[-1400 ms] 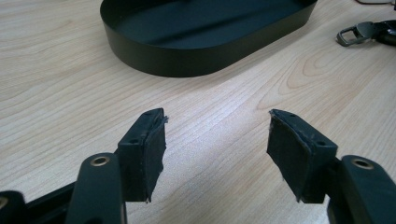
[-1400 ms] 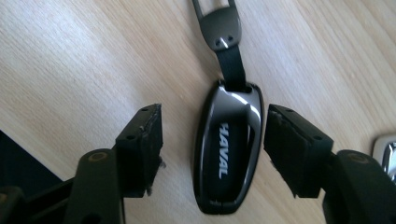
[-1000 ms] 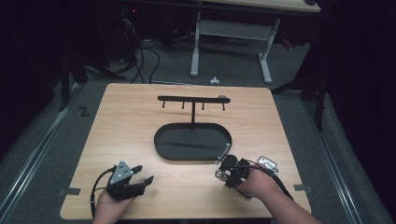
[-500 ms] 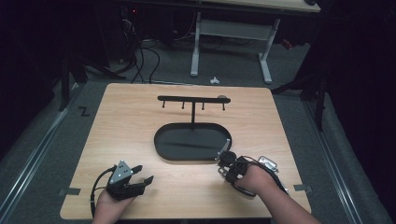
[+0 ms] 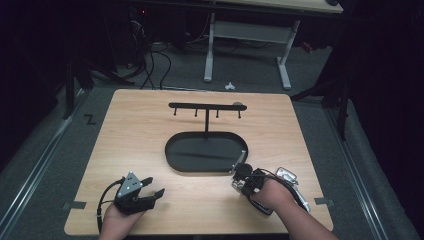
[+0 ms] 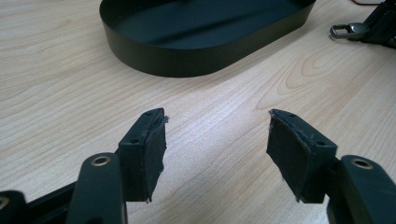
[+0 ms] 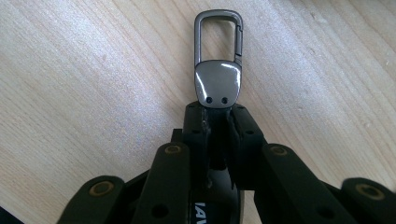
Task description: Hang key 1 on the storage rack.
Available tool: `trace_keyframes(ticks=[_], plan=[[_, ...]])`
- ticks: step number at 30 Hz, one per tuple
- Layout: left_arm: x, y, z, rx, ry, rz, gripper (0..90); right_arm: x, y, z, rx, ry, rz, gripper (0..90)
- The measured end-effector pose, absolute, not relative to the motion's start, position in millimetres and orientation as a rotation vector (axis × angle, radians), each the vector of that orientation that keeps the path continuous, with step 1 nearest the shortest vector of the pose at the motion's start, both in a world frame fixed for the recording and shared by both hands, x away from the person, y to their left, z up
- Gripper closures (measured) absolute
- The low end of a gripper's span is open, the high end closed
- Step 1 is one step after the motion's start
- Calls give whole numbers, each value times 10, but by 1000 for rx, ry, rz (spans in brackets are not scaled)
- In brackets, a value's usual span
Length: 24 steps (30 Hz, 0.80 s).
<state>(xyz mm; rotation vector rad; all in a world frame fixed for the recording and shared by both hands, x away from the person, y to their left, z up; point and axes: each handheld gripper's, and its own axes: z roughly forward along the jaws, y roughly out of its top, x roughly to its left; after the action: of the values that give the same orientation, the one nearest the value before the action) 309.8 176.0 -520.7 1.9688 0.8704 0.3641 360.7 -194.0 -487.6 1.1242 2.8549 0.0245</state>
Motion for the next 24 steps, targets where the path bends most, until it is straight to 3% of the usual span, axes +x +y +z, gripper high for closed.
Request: trace_keyframes(ticks=[24], plan=[[3088, 1736, -5216, 1974, 863, 357, 377, 3503, -2058, -4173, 1148, 2791, 208, 801]])
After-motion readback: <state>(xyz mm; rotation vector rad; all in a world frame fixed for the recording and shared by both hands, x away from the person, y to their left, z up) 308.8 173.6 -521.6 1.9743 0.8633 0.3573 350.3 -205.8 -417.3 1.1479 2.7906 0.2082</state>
